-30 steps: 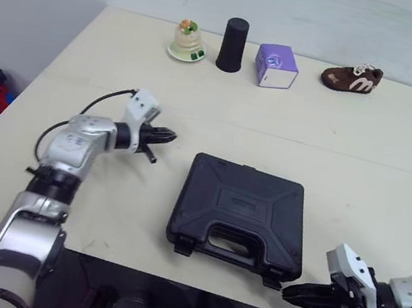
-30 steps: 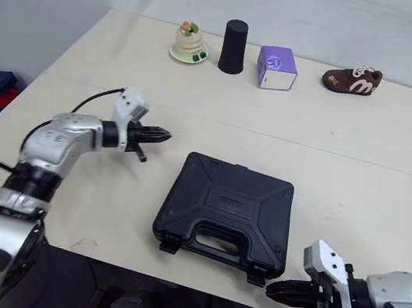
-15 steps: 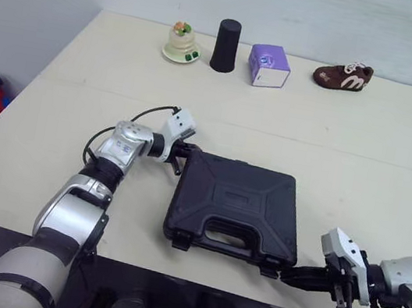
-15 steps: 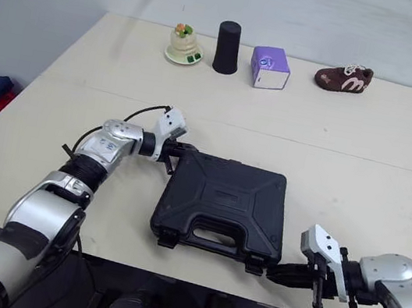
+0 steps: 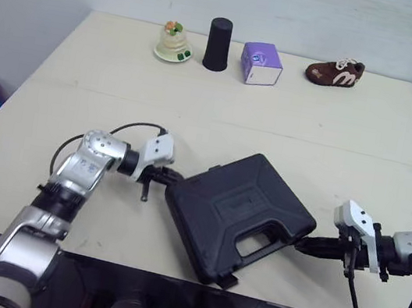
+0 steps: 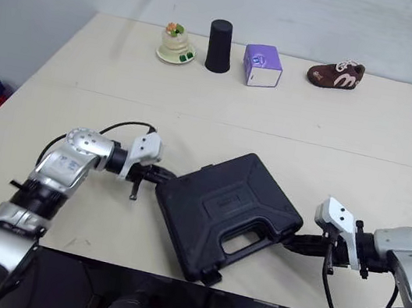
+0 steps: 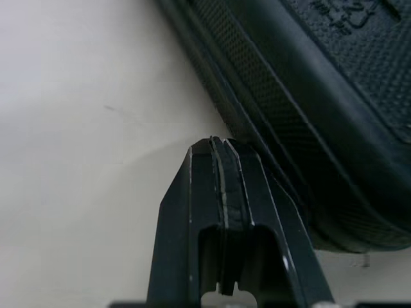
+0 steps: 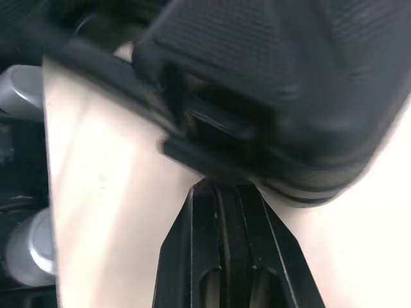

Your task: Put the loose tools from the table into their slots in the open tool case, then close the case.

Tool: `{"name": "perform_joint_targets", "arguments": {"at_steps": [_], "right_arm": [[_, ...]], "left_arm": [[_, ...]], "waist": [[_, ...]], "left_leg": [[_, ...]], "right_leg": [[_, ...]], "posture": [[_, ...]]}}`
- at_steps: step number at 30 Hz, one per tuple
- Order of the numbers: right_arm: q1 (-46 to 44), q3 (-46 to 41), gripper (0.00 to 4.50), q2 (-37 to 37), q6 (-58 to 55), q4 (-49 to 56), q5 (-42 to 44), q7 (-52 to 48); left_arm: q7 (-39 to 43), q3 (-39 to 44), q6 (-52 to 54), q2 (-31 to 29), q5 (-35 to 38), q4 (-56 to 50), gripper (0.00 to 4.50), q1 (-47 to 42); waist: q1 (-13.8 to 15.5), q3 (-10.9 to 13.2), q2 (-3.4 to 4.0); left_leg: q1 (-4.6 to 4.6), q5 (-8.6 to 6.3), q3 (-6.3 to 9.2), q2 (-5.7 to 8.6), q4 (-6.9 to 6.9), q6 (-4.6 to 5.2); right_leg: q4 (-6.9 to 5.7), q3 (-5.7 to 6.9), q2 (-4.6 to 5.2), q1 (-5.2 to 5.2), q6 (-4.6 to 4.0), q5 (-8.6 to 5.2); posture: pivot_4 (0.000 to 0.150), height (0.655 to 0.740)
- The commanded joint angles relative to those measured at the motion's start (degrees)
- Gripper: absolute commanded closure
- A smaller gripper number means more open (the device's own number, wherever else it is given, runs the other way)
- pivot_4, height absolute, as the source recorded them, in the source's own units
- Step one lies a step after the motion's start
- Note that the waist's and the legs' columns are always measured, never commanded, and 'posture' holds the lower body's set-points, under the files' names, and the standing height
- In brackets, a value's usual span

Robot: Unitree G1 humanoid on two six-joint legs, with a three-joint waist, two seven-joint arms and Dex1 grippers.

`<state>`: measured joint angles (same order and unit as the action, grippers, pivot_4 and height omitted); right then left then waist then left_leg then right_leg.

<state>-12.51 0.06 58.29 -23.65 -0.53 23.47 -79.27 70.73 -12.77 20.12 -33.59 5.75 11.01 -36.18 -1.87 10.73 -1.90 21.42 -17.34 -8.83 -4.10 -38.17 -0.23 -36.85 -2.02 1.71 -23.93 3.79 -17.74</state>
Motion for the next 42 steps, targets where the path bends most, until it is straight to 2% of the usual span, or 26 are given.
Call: {"name": "perform_joint_targets", "arguments": {"at_steps": [1, 6, 8, 10, 13, 18, 22, 27, 33, 42], "right_arm": [[-0.87, -0.90, 4.50, 1.17, 1.64, -0.75, -1.06, -0.82], [2.60, -4.38, 4.50, 3.52, 1.83, -0.69, -1.52, 0.02], [5.82, -7.24, 4.50, 3.93, 1.43, 0.91, -0.82, 1.36], [9.30, -10.68, 4.50, 3.47, 0.55, 3.10, 0.06, 3.14], [12.25, -13.57, 4.50, 1.14, -0.51, 5.40, -0.09, 7.79], [15.12, -14.60, 4.50, -1.28, -2.00, 9.69, -0.27, 12.10], [15.18, -14.08, 4.50, -2.21, -2.59, 11.28, -0.61, 14.19], [14.32, -13.71, 4.50, -3.09, -3.80, 13.14, -0.08, 16.07], [11.89, -13.07, 4.50, -3.60, -5.36, 16.38, 1.46, 16.93], [6.97, -12.79, 4.50, -5.34, -10.58, 19.30, 5.04, 17.81]], "left_arm": [[-0.17, 0.10, 3.63, -1.11, 2.07, -8.34, 4.47, 2.32], [-1.16, 1.05, 5.43, -2.00, 1.93, -8.59, 4.47, 0.18], [-0.41, 2.48, 7.50, -0.28, 5.14, -8.90, 4.47, -3.15], [-0.62, 3.44, 9.27, 3.31, 8.31, -8.59, 4.47, -7.61], [-3.22, 1.64, 8.71, 12.05, 9.41, -3.78, 4.47, -14.76], [-4.94, -5.98, 1.18, 23.89, 3.42, 11.37, 4.47, -22.51], [-6.08, -10.36, -5.49, 29.29, -1.56, 23.03, 4.47, -25.30], [-5.79, -14.53, -12.11, 32.06, -7.10, 31.79, 4.47, -26.21], [-6.92, -20.56, -19.70, 31.88, -15.19, 35.80, 4.47, -25.29], [-7.98, -21.09, -22.51, 32.29, -17.89, 36.35, 4.47, -23.64]], "waist": [[0.07, 0.00, 0.00], [0.35, 0.00, 0.00], [0.26, 0.00, 0.00], [0.33, 0.00, 0.00], [0.46, 0.00, 0.00], [0.15, -0.01, 0.01], [-0.35, 0.00, 0.00], [-0.13, 0.00, 0.00], [0.17, -0.04, -0.06], [-0.23, -0.33, -0.50]], "left_leg": [[-0.03, 0.01, 0.00, -0.01, 0.00, -0.02], [-0.05, 0.05, 0.19, 0.16, 0.01, 0.17], [-0.06, 0.06, 0.20, 0.19, 0.00, 0.22], [-0.05, 0.08, 0.21, 0.23, 0.00, 0.26], [-0.06, 0.12, 0.24, 0.32, 0.00, 0.29], [-0.08, 0.16, 0.27, 0.45, -0.05, 0.29], [-0.08, 0.13, 0.21, 0.45, -0.03, 0.31], [-0.11, 0.11, 0.41, 0.40, 0.11, 0.25], [-0.22, 0.07, 0.42, 0.39, 0.10, 0.39], [-0.24, 0.03, 0.37, 0.30, 0.09, 0.62]], "right_leg": [[-0.05, -0.01, 0.00, 0.00, -0.02, -0.01], [-0.15, 0.03, 0.11, 0.04, -0.01, 0.00], [-0.15, 0.04, 0.14, 0.07, 0.03, 0.02], [-0.15, 0.04, 0.18, 0.08, 0.07, 0.04], [-0.15, 0.08, 0.26, 0.15, 0.13, 0.08], [0.07, 0.01, 0.03, 0.29, 0.32, 0.18], [0.09, -0.11, -0.01, 0.24, 0.36, 0.20], [0.02, -0.08, -0.16, 0.21, 0.17, 0.10], [0.11, -0.05, -0.14, 0.38, 0.19, 0.11], [0.36, -0.09, 0.02, 0.50, 0.36, 0.23]], "posture": [[0.150, 0.7383], [0.150, 0.7383], [0.150, 0.7383], [0.150, 0.7383], [0.150, 0.7383], [0.150, 0.7383], [0.150, 0.7383], [0.150, 0.7383], [0.150, 0.7383], [0.150, 0.7383]]}}
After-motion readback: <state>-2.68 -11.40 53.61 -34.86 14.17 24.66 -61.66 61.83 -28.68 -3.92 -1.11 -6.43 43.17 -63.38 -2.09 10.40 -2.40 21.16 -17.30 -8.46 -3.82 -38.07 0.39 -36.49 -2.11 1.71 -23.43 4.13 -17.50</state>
